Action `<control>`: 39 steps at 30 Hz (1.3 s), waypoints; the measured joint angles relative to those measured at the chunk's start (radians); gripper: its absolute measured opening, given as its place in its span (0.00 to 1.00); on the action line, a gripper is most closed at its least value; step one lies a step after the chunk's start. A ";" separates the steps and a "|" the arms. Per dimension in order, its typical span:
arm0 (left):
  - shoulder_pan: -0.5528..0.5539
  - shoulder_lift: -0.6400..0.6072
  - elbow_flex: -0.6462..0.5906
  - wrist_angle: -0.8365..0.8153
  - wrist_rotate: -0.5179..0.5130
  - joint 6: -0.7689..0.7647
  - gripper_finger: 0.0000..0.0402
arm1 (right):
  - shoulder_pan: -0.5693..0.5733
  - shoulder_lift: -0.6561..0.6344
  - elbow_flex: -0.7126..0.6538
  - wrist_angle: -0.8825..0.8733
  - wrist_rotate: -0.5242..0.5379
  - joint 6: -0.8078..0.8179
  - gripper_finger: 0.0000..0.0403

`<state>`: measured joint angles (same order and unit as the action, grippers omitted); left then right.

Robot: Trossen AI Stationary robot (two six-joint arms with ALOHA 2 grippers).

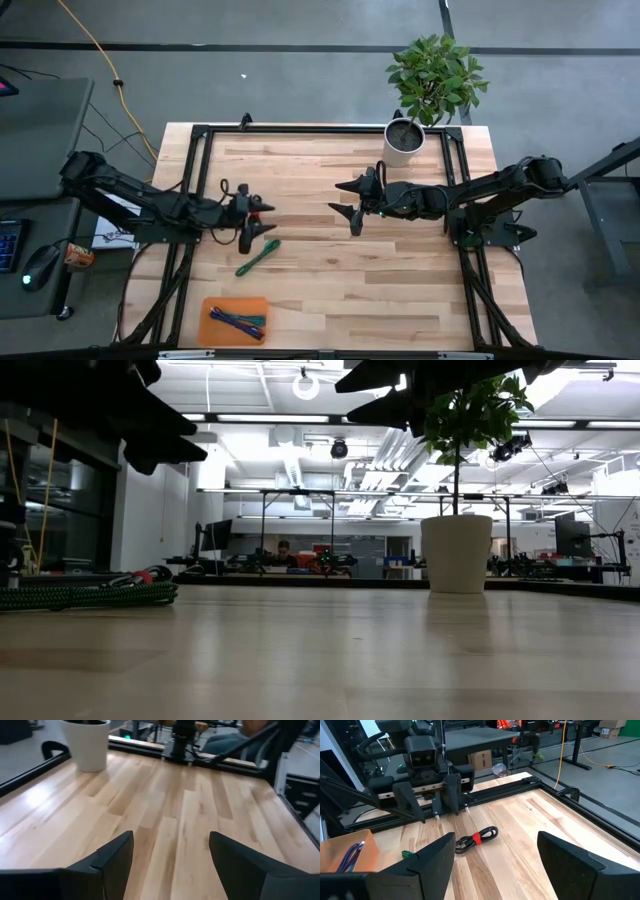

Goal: Pick and place USB-C Cables
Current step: Put the black charger cable into the orange bin

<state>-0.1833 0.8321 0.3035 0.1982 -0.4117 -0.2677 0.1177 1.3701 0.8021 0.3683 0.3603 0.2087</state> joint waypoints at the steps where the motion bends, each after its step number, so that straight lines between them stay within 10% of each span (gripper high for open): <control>1: 0.000 0.006 0.000 -0.001 -0.016 -0.014 0.60 | 0.000 0.000 0.000 0.000 0.000 0.000 0.68; 7: 0.068 0.012 0.000 -0.265 -0.237 -0.308 0.60 | 0.000 0.000 0.000 0.001 0.000 0.000 0.68; 13: 0.237 0.016 0.000 -0.554 -0.118 -0.627 0.60 | 0.000 0.000 0.000 0.001 0.000 0.000 0.68; 39: 0.311 0.367 0.095 -0.620 0.012 -0.727 0.60 | 0.000 0.000 0.000 0.001 0.000 0.000 0.68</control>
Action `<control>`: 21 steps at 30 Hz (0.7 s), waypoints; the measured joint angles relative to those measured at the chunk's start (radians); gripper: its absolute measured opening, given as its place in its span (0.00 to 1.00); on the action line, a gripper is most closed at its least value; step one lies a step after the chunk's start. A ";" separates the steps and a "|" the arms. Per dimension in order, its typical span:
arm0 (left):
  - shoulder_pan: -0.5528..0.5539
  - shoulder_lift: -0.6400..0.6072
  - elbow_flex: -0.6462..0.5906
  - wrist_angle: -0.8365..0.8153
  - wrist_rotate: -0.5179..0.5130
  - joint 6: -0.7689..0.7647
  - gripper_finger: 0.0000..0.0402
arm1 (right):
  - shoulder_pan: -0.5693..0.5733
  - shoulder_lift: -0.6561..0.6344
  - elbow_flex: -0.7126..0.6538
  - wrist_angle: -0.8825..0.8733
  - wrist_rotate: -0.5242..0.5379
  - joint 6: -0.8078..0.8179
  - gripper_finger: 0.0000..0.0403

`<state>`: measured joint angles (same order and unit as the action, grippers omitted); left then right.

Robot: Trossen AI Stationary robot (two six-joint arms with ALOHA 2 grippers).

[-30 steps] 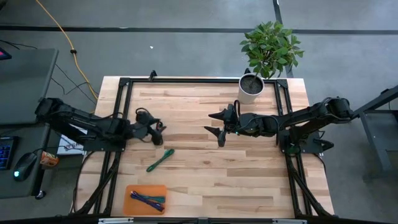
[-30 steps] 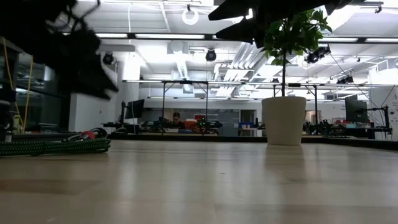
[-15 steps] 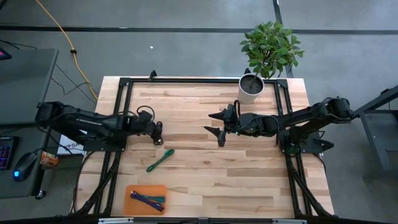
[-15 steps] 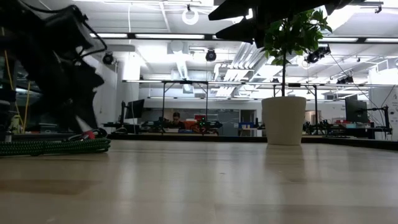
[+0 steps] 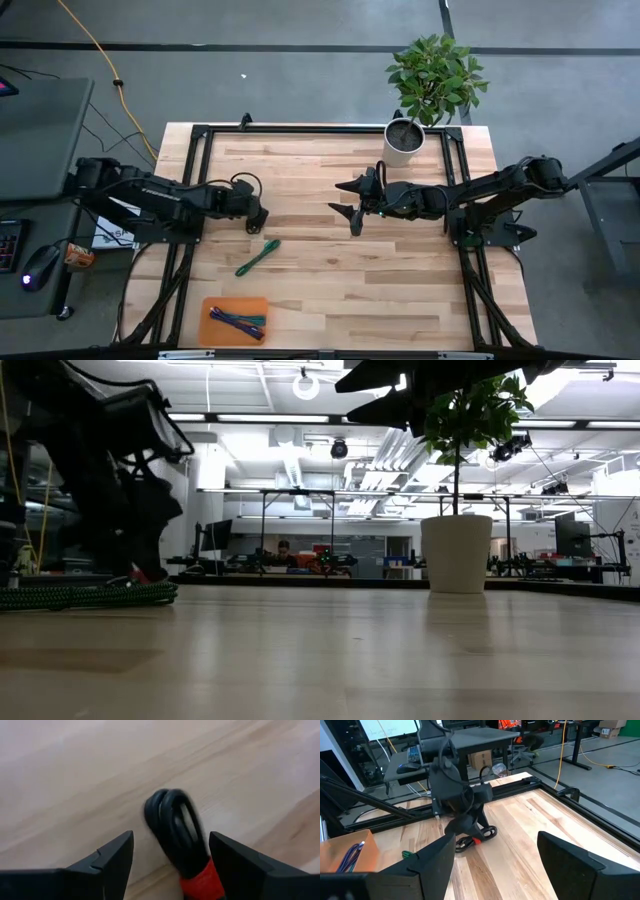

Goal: Pick and place USB-C Cables
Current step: Put the black charger cable into the orange bin

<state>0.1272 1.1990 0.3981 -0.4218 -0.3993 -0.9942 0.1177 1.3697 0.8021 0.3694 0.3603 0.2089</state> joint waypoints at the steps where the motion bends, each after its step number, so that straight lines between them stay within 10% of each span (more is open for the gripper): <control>1: 0.000 0.017 0.000 0.004 0.007 -0.005 0.60 | 0.000 0.000 0.000 0.000 0.000 0.000 0.68; 21: 0.001 0.112 0.044 -0.006 0.054 0.045 0.57 | 0.000 0.000 0.000 -0.007 0.000 0.000 0.68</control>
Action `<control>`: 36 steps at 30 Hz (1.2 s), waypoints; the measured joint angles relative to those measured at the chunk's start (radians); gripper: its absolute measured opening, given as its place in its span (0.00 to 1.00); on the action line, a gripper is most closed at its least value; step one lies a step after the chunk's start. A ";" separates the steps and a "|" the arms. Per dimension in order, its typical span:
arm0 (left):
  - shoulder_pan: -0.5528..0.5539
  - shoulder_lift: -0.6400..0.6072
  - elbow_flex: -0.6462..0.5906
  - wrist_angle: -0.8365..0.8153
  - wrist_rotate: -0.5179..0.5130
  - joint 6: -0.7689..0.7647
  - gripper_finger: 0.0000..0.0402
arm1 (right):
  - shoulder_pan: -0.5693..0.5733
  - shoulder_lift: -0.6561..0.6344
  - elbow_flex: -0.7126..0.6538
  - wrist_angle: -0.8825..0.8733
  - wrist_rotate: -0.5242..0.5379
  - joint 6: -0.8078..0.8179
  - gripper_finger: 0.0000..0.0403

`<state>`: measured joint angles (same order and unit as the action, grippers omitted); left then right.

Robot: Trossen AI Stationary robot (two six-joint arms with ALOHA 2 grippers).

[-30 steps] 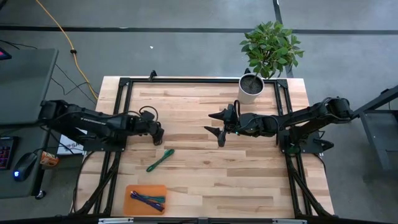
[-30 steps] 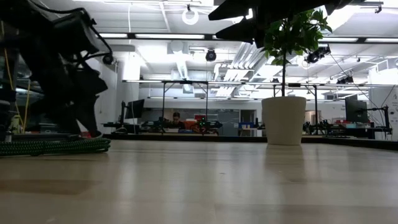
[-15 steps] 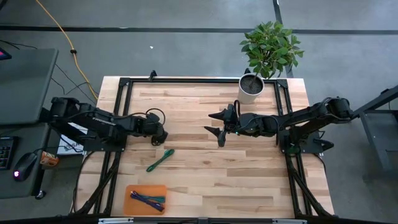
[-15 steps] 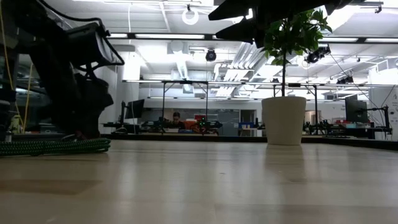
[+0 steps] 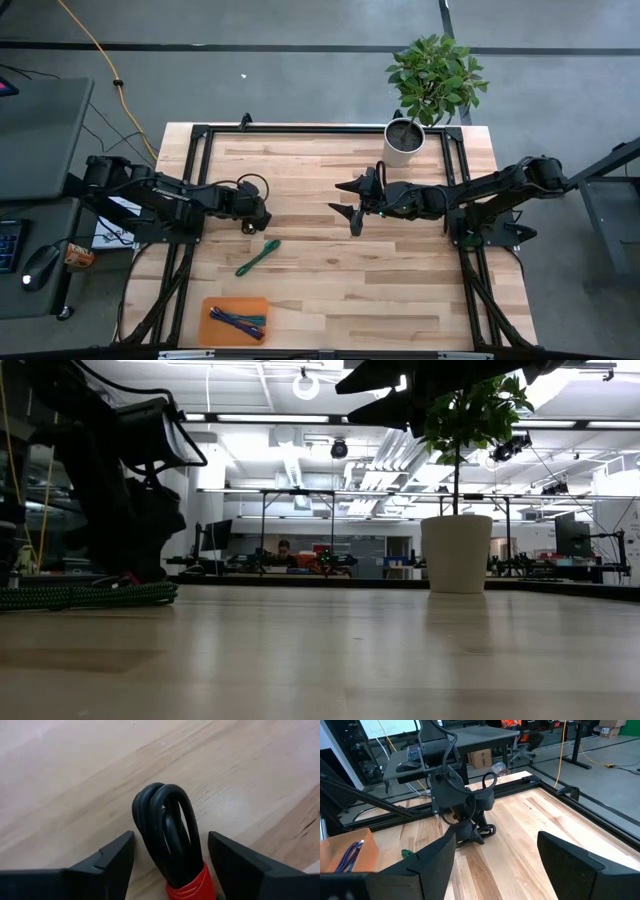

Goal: Pick and place USB-C Cables
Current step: Put the black charger cable into the orange bin

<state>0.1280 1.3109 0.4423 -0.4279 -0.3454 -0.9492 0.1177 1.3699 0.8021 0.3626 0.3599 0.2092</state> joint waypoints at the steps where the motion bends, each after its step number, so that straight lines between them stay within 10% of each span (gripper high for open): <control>1: 0.000 0.000 0.000 -0.001 0.004 0.000 0.55 | 0.000 0.000 0.000 0.000 0.000 0.000 0.68; 16: 0.000 -0.014 0.002 -0.004 0.043 0.040 0.04 | 0.000 0.000 0.000 0.000 0.000 0.000 0.68; 36: -0.116 -0.243 0.035 0.274 -0.098 0.403 0.05 | 0.000 0.000 0.000 -0.024 0.000 0.019 0.68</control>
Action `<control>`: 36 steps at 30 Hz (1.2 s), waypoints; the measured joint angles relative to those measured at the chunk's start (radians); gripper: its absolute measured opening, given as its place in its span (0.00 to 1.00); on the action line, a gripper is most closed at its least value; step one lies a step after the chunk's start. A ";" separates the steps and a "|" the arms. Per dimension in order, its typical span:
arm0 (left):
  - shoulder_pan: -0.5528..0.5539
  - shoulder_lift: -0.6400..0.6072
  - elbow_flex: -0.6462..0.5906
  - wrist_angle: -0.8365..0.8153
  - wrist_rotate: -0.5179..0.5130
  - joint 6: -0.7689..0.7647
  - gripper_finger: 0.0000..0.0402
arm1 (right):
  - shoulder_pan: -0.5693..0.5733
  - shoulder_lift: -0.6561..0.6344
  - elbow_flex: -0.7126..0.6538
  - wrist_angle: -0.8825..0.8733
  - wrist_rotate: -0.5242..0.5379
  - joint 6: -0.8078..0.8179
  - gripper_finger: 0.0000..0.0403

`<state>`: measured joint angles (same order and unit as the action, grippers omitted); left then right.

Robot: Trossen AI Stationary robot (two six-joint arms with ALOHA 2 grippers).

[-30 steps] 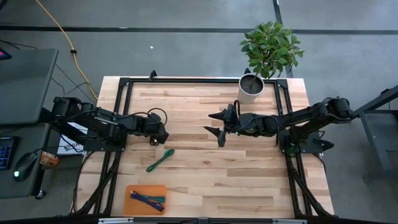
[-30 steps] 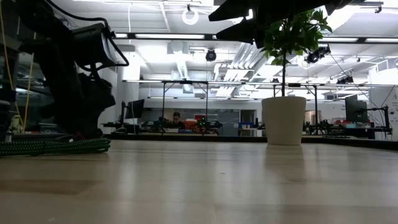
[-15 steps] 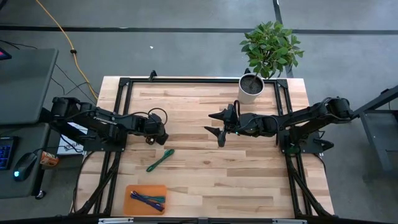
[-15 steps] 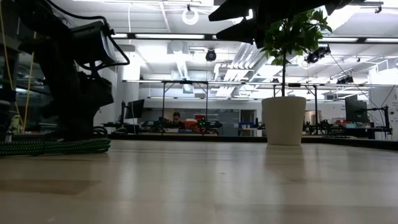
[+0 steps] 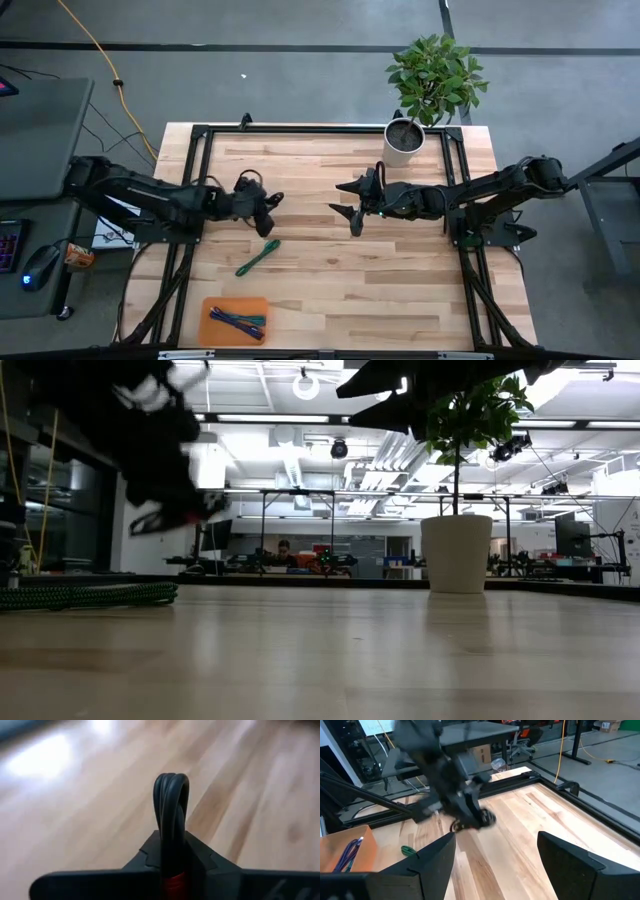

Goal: Pick and place USB-C Cables
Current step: Put the black charger cable into the orange bin

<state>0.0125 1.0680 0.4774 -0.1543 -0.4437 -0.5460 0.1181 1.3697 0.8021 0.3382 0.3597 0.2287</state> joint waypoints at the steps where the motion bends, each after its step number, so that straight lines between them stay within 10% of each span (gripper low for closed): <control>1: -0.022 -0.031 -0.001 0.026 -0.029 0.023 0.05 | 0.000 0.000 0.000 -0.003 0.000 0.002 0.68; 10: -0.227 -0.321 -0.156 0.409 -0.186 0.300 0.04 | 0.000 0.000 0.000 -0.005 0.000 0.003 0.68; 18: -0.285 -0.501 -0.340 0.741 0.133 0.531 0.04 | 0.000 0.000 0.000 -0.005 0.000 0.003 0.68; 36: -0.281 -0.558 -0.367 0.758 0.119 0.531 0.04 | 0.000 0.000 0.000 -0.005 0.000 0.003 0.68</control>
<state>-0.2690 0.5102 0.1101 0.6041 -0.3248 -0.0151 0.1184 1.3697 0.8021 0.3336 0.3599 0.2314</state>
